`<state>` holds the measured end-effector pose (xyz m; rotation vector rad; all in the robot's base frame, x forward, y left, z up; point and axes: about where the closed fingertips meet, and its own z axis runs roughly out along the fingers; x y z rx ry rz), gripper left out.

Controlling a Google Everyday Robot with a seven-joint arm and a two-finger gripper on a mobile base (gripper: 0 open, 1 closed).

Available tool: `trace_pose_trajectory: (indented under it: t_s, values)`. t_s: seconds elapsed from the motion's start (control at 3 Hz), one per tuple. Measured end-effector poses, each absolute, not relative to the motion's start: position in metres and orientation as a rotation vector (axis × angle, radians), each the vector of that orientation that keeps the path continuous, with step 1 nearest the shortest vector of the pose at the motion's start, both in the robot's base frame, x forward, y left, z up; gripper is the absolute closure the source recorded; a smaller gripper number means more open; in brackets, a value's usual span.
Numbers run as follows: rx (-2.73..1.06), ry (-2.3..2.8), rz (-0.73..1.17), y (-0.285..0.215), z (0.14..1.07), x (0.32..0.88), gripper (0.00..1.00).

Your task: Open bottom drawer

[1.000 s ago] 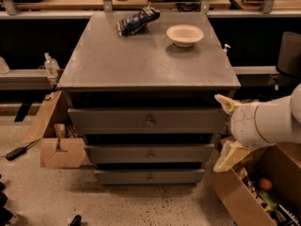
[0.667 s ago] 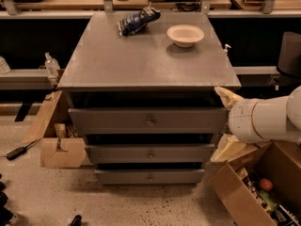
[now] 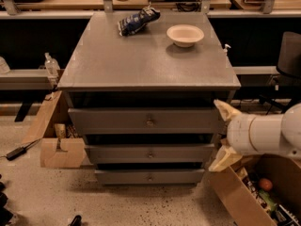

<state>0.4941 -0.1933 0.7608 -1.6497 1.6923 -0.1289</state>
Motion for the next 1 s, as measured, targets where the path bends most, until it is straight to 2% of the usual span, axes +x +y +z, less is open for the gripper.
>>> trace_pose_trajectory:
  t_s: [0.33,1.0]
  values:
    - [-1.619,1.666,-0.087,-0.216,0.65,0.495,0.0]
    - [-1.628,1.644,-0.096,-0.247,0.541,0.508,0.0]
